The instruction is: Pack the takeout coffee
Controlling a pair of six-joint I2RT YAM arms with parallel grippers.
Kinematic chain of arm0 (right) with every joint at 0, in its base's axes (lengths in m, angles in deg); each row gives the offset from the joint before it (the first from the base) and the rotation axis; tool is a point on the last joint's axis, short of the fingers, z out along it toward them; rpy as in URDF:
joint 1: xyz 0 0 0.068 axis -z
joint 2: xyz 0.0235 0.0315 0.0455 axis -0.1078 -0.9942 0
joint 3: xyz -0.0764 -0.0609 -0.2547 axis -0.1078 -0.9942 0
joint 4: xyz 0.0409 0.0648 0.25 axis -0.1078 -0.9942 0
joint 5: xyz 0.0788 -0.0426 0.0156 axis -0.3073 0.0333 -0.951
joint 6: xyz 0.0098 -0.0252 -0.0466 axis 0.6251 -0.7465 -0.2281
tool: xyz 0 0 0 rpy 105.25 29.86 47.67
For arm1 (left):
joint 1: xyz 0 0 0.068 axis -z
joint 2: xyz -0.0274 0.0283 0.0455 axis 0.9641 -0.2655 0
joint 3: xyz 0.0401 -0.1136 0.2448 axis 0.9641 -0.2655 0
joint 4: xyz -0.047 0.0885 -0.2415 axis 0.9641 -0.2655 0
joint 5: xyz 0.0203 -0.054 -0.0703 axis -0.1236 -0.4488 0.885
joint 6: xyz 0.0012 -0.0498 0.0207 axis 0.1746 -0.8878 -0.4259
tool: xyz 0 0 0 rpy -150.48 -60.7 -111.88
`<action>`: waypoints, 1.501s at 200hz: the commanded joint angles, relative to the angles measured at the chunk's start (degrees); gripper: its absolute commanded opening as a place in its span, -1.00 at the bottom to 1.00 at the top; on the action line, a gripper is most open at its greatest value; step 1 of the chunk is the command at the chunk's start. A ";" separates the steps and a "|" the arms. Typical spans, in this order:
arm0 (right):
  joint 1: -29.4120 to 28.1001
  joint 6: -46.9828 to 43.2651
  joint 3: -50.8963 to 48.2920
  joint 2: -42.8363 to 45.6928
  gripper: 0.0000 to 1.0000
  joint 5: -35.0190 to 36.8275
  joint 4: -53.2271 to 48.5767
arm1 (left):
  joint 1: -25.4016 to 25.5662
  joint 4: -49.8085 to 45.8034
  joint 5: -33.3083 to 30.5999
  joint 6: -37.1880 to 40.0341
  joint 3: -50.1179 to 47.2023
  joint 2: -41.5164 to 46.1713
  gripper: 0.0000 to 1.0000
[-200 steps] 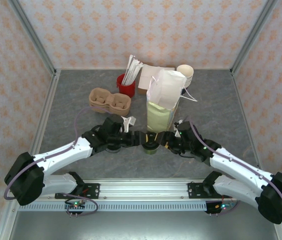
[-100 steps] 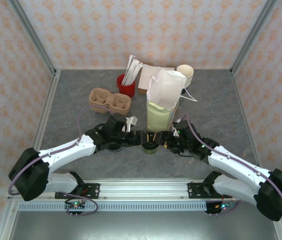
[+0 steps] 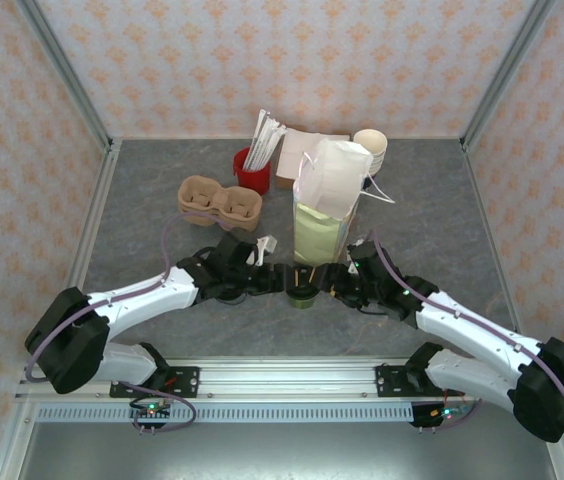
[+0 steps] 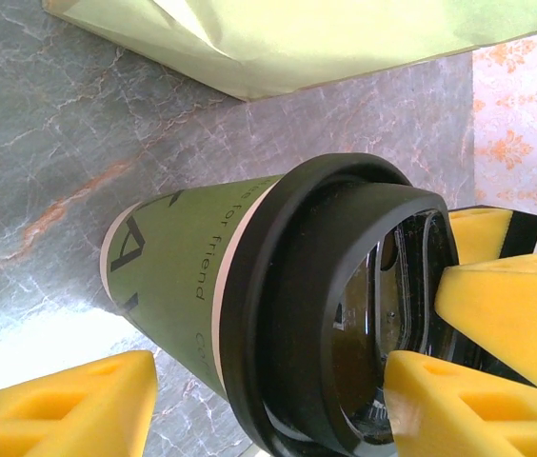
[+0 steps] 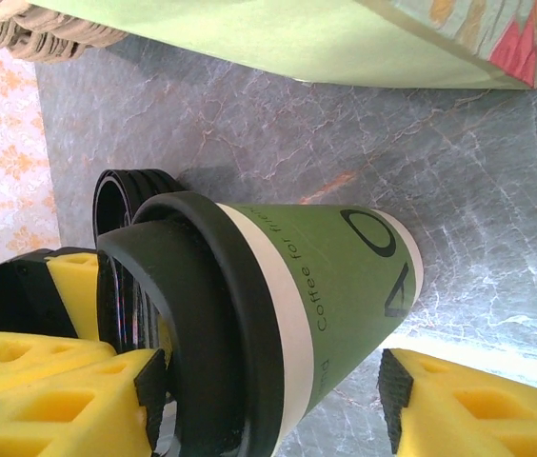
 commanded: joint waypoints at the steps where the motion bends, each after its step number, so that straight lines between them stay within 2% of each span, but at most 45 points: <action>1: -0.32 -1.14 -0.92 0.59 0.23 2.36 -2.49 | 0.42 0.48 -0.88 0.94 0.52 -1.07 0.28; 118: -0.35 -0.25 -5.41 2.10 0.21 2.69 -1.28 | 0.56 2.20 -0.84 0.54 -2.58 -1.18 0.24; 189: -0.40 0.69 -10.68 0.93 0.20 3.67 2.46 | 0.76 7.09 -0.75 -1.10 -7.59 -3.29 0.20; 222: -0.40 0.61 -9.91 -0.52 0.20 3.33 2.58 | 0.81 7.93 -0.70 -1.48 -8.11 -3.58 0.18; 300: -0.40 -0.40 -3.70 0.76 0.20 2.93 -1.64 | 0.86 3.23 -0.97 0.05 -3.22 0.43 0.18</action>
